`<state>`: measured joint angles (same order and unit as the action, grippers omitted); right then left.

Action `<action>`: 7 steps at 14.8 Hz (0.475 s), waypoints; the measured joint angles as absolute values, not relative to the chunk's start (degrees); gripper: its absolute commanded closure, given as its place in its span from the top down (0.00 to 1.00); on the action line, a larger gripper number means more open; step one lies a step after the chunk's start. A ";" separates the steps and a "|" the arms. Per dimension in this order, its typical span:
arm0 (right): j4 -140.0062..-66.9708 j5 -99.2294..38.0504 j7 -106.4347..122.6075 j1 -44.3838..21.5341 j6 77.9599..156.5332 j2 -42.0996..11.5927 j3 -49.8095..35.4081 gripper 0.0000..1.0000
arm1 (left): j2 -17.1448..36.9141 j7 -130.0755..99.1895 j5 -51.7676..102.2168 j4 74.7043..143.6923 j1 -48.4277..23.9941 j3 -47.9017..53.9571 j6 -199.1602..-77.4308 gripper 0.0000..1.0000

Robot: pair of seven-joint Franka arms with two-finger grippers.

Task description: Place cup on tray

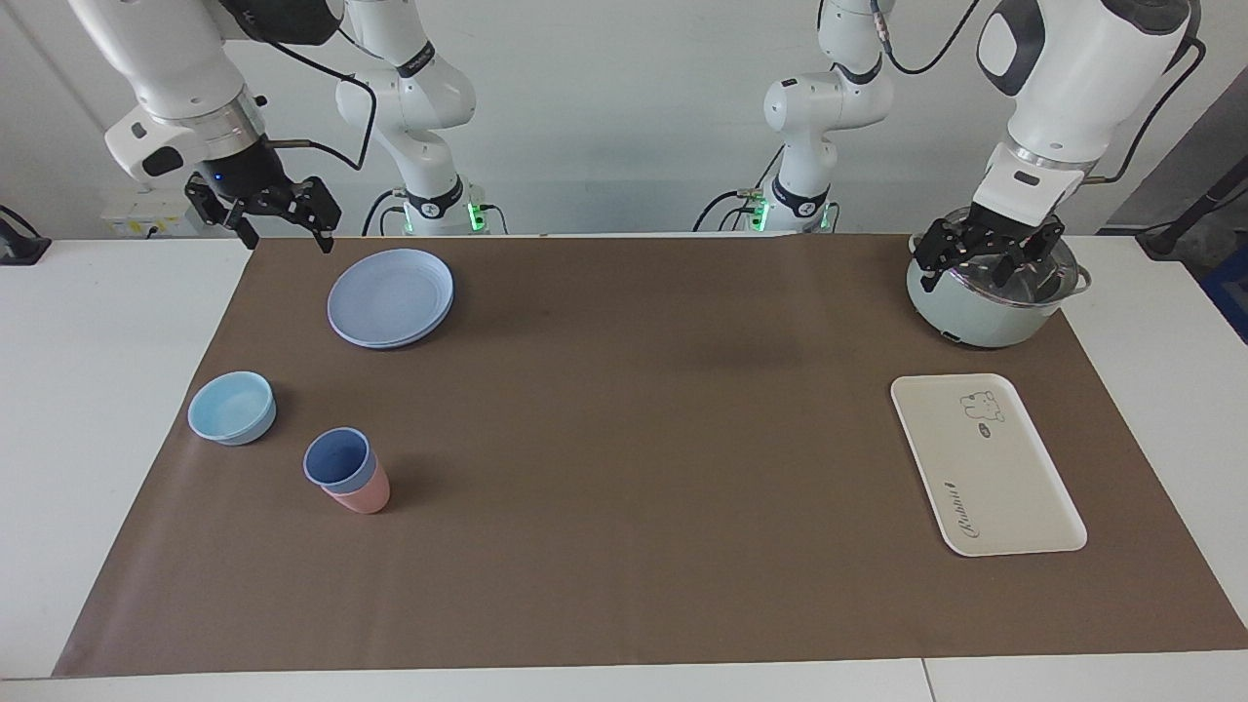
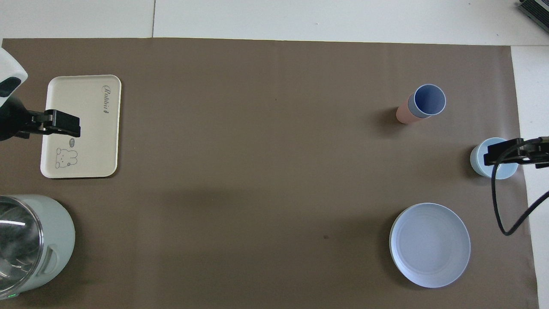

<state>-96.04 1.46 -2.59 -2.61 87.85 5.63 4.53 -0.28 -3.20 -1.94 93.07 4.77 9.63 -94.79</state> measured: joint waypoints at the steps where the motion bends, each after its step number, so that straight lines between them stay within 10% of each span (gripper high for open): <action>1: -96.04 1.46 -2.59 -2.61 87.85 5.63 4.53 1.00 | -0.28 -3.20 -1.94 93.07 4.77 9.63 -94.79 1.00; 7: -96.10 1.44 -2.70 -2.61 88.19 5.61 4.53 1.00 | -0.28 -3.20 -1.94 93.07 4.77 9.63 -94.79 1.00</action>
